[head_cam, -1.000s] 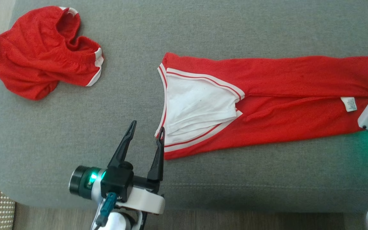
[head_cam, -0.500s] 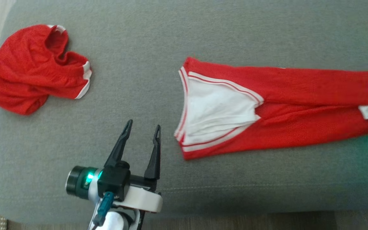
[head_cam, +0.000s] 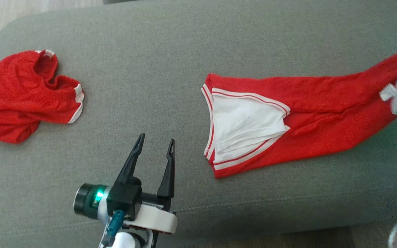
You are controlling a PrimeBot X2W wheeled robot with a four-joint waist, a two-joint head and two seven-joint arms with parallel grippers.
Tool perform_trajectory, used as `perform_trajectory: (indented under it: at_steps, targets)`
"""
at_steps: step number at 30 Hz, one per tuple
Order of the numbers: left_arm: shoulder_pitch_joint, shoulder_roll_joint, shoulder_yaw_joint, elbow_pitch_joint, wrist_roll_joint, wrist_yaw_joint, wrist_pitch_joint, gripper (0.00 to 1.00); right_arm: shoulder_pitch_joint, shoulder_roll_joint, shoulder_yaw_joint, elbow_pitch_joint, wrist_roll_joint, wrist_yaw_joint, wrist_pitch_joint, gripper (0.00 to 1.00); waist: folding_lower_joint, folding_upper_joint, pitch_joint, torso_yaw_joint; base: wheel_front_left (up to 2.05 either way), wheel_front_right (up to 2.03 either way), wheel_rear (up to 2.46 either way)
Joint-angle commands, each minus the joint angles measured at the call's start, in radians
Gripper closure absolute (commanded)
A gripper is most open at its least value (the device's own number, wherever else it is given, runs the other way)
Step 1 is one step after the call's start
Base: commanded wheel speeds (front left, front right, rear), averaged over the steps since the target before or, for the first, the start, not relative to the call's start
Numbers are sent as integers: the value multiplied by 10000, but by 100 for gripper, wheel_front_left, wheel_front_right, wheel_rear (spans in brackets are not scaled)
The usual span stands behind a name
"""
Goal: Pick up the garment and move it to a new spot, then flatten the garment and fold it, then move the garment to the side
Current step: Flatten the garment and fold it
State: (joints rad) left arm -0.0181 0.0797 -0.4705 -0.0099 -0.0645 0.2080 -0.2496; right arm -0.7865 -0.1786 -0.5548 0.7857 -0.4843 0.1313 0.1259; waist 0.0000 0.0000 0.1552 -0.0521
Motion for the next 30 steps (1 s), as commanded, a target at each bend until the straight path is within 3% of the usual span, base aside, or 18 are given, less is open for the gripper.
perform_trajectory:
  at_steps: [1,7,19,30]
  targets:
    - [-95,-121,367,-298,-35,-5,-122,0,-220,156,593,-639,240,-6,78,100,0,0,-129,-41,0,0,0]
    - [-30,-187,378,-322,-54,-17,-122,0,701,897,2549,-2300,1436,-6,824,100,0,0,-345,109,0,0,0]
    - [-43,-245,389,-265,-20,-170,-122,0,3255,1277,5799,-5891,4106,-6,2459,100,0,0,-388,731,0,0,0]
    - [-57,-279,219,-156,-72,-218,-122,0,3617,1282,6884,-5737,5112,-6,2671,100,0,0,-549,1451,0,0,0]
